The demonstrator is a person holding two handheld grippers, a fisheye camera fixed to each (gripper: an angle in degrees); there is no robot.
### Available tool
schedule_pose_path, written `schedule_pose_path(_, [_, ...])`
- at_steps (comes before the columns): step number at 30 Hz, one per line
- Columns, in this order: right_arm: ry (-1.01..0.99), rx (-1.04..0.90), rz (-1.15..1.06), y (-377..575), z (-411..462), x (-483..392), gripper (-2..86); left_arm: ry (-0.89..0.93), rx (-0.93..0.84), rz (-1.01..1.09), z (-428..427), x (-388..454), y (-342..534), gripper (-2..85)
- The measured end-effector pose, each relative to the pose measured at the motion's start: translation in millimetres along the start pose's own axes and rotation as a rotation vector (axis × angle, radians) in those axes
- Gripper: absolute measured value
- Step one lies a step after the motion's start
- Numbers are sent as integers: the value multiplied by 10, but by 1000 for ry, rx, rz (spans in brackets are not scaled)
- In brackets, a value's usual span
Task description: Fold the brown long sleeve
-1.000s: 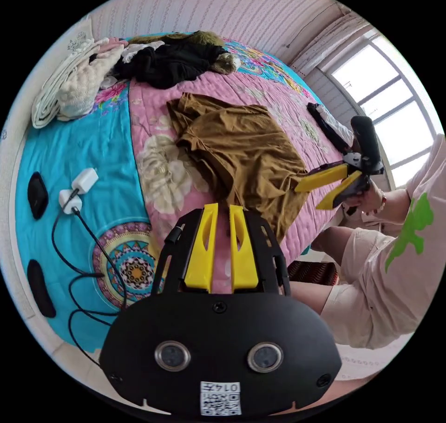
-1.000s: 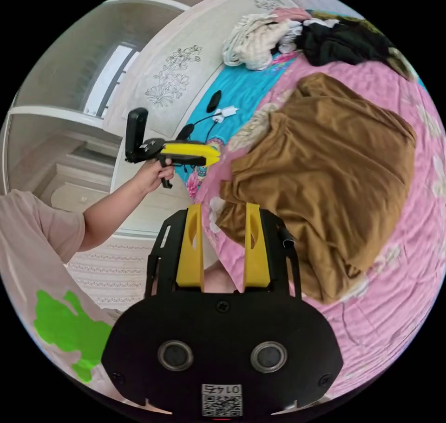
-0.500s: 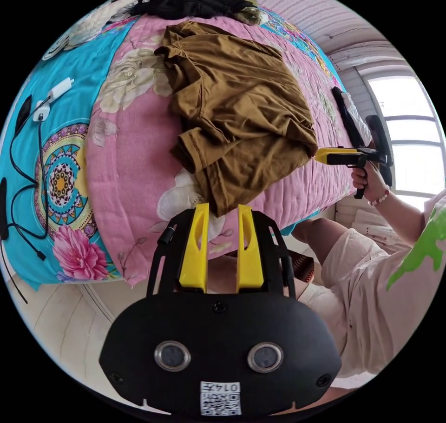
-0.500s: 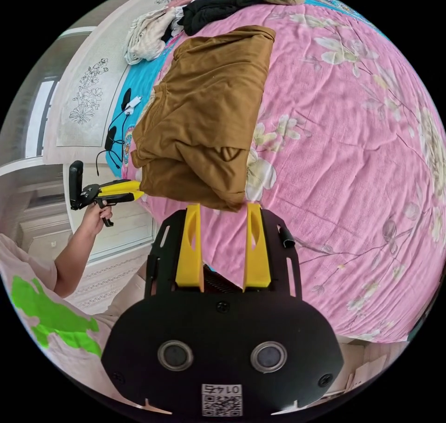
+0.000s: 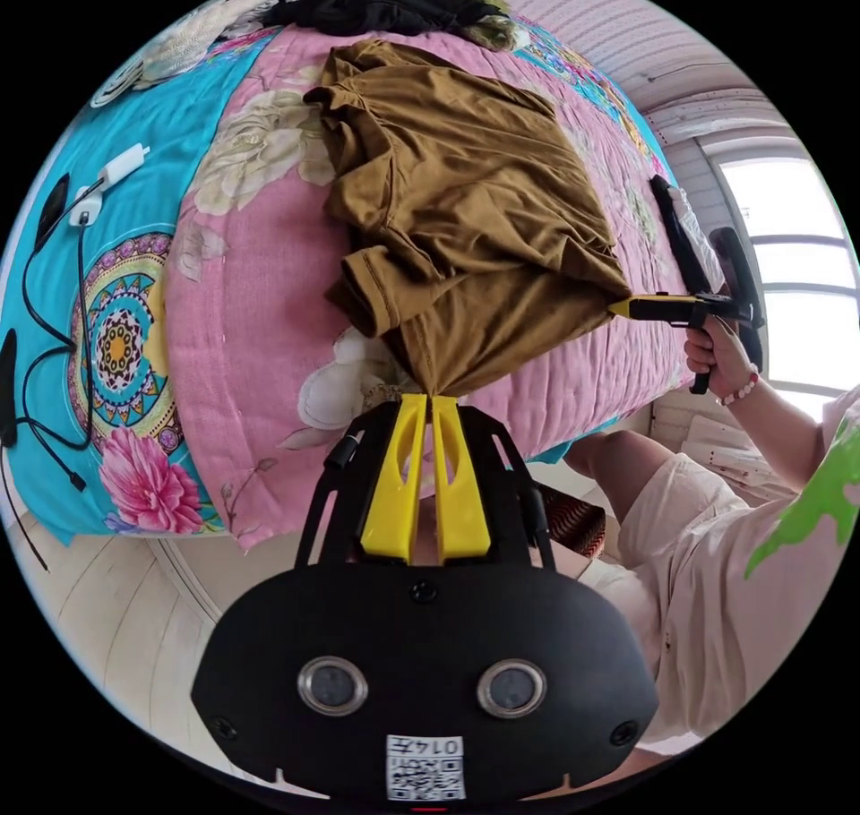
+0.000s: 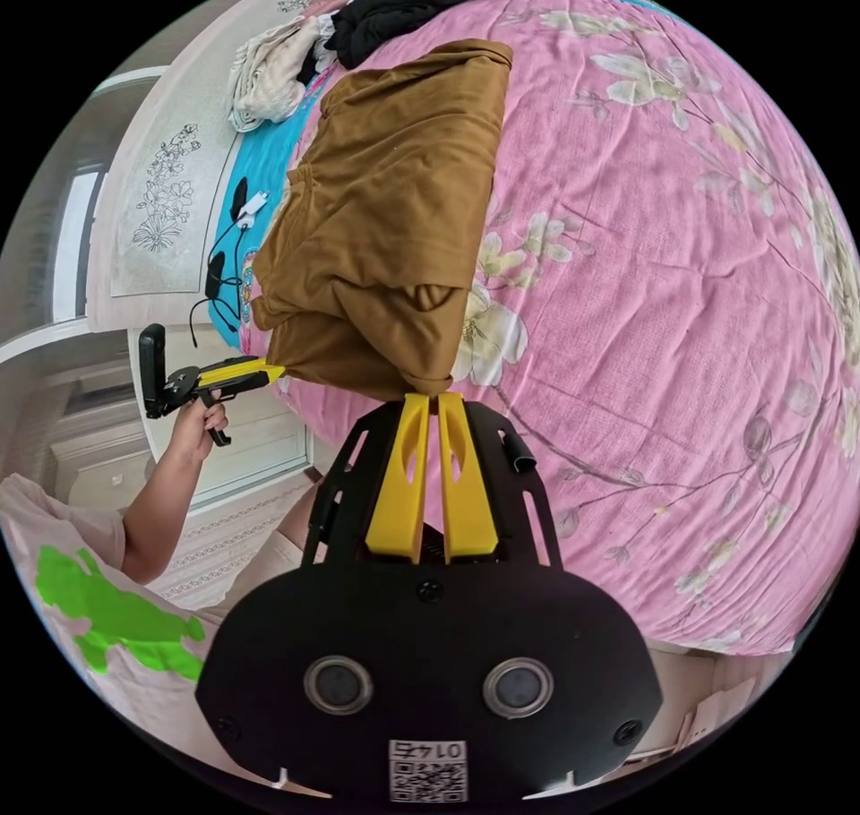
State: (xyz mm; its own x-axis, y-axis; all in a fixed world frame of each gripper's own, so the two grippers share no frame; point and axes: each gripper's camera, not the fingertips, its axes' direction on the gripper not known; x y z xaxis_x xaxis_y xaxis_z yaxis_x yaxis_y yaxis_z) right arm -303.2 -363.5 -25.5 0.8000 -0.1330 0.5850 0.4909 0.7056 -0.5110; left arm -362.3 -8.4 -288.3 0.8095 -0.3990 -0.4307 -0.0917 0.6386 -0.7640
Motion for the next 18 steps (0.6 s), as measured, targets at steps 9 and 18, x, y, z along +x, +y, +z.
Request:
schedule_pose_path(9, [-35,151,-153,-155,-982,-316,8,-39,95,51,-855,379,-449,-10])
schedule_pose_path(18, [-19,283,-236,-829,-1774,-458,7,-158,235,124,-1503,551,-1627,-10])
